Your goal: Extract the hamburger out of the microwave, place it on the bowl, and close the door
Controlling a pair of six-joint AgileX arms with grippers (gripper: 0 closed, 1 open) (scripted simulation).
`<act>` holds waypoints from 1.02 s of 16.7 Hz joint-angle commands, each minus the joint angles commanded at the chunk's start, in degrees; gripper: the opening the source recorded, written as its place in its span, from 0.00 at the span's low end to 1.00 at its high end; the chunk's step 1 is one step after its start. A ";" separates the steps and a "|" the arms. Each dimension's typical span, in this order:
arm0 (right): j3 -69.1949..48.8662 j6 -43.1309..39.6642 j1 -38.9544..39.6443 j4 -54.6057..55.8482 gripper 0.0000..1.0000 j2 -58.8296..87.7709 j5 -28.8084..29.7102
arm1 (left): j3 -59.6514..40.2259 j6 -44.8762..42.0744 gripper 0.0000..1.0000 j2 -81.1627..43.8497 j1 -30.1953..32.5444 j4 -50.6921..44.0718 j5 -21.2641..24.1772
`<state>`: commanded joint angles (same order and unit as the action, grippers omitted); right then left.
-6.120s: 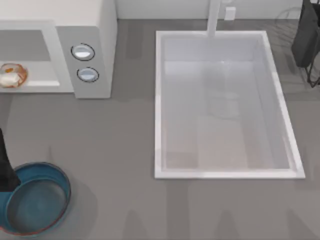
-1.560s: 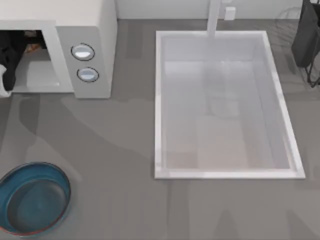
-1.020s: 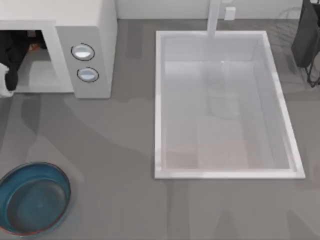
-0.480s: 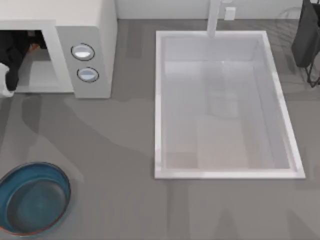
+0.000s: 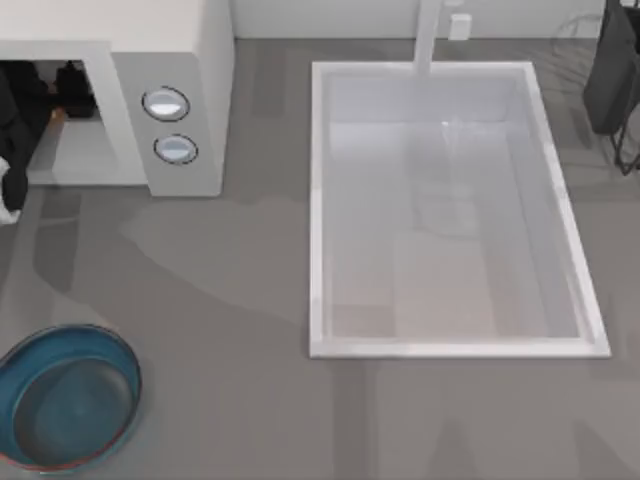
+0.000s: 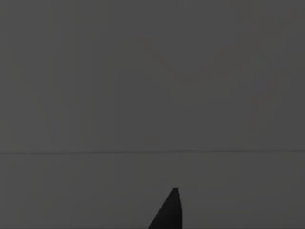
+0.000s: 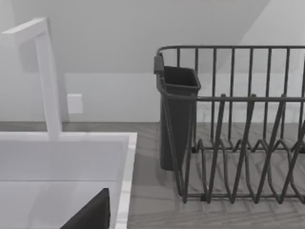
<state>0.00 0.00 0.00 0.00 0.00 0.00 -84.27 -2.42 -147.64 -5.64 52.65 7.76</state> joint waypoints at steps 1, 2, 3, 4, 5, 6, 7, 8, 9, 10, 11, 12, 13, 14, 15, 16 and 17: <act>0.00 0.00 0.00 0.00 1.00 0.00 0.00 | 4.08 -0.07 0.00 1.47 -0.28 2.33 0.26; 0.00 0.00 0.00 0.00 1.00 0.00 0.00 | 8.46 -0.14 0.00 3.02 -0.59 4.80 0.54; 0.00 0.00 0.00 0.00 1.00 0.00 0.00 | 13.04 -0.22 0.00 4.60 -0.90 7.39 0.83; 0.00 0.00 0.00 0.00 1.00 0.00 0.00 | 17.70 -0.30 0.00 6.23 -1.23 10.04 1.13; 0.00 0.00 0.00 0.00 1.00 0.00 0.00 | 22.36 -0.38 0.00 7.88 -1.55 12.69 1.43; 0.00 0.00 0.00 0.00 1.00 0.00 0.00 | 26.83 -0.46 0.00 9.47 -1.87 15.30 1.72; 0.00 0.00 0.00 0.00 1.00 0.00 0.00 | 31.03 -0.54 0.00 10.99 -2.18 17.82 2.01; 0.00 0.00 0.00 0.00 1.00 0.00 0.00 | 34.80 -0.61 0.00 12.40 -2.46 20.18 2.27; 0.00 0.00 0.00 0.00 1.00 0.00 0.00 | 38.01 -0.67 0.00 13.69 -2.73 22.31 2.51; 0.00 0.00 0.00 0.00 1.00 0.00 0.00 | 40.64 -0.73 0.00 14.83 -2.95 24.16 2.72; 0.00 0.00 0.00 0.00 1.00 0.00 0.00 | 42.62 -0.77 0.00 15.77 -3.13 25.63 2.89; 0.00 0.00 0.00 0.00 1.00 0.00 0.00 | 44.04 -0.81 0.00 16.48 -3.27 26.74 3.01; 0.00 0.00 0.00 0.00 1.00 0.00 0.00 | 44.79 -0.83 0.00 16.87 -3.34 27.35 3.08; 0.00 0.00 0.00 0.00 1.00 0.00 0.00 | 44.97 -0.83 0.00 16.96 -3.36 27.51 3.10; 0.00 0.00 0.00 0.00 1.00 0.00 0.00 | 44.97 -0.83 0.00 16.96 -3.36 27.51 3.10; 0.00 0.00 0.00 0.00 1.00 0.00 0.00 | 44.97 -0.83 0.00 16.96 -3.36 27.51 3.10; 0.00 0.00 0.00 0.00 1.00 0.00 0.00 | 44.73 -0.91 0.00 16.80 -3.03 27.39 3.03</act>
<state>0.00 0.00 0.00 0.00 0.00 0.00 -39.54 -3.33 -130.84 -8.67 80.04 10.79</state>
